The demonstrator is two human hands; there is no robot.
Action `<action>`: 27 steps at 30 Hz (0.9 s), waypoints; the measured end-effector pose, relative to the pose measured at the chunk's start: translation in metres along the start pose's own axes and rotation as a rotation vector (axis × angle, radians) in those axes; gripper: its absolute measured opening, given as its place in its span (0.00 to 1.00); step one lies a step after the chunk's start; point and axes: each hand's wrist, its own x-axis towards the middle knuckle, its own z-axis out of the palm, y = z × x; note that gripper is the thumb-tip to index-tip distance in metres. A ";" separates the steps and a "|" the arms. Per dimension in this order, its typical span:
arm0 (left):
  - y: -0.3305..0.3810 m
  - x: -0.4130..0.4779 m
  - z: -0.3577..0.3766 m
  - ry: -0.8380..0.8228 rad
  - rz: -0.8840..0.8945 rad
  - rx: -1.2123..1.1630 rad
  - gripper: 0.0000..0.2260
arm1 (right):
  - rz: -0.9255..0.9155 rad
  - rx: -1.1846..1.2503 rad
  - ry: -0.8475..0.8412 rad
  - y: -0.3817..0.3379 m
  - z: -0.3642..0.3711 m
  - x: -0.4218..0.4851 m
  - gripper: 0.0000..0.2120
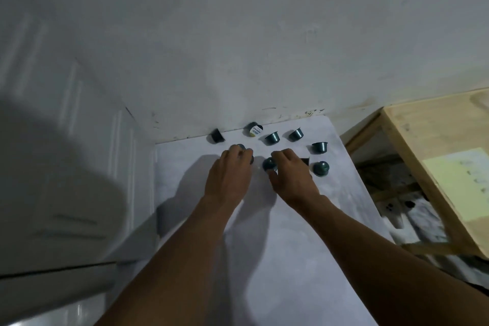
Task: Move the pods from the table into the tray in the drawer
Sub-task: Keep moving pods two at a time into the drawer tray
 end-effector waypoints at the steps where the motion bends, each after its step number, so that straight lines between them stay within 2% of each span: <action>1: 0.000 0.005 0.004 -0.007 -0.021 -0.021 0.18 | 0.009 0.000 -0.021 0.001 0.003 0.005 0.12; 5: -0.003 0.020 0.020 -0.088 -0.069 -0.031 0.21 | 0.007 -0.001 -0.081 0.005 0.010 0.021 0.14; 9: -0.008 0.025 0.029 -0.121 -0.059 -0.014 0.18 | -0.028 -0.027 -0.069 0.011 0.018 0.028 0.09; 16: -0.011 0.020 0.038 -0.101 -0.019 -0.039 0.15 | -0.033 -0.009 -0.050 0.011 0.019 0.029 0.08; 22: -0.011 0.009 0.032 -0.107 -0.059 -0.074 0.20 | -0.040 0.004 -0.030 0.004 0.011 0.022 0.10; 27: -0.014 -0.004 0.010 -0.034 -0.028 -0.076 0.19 | -0.077 0.013 0.051 -0.009 -0.005 0.005 0.09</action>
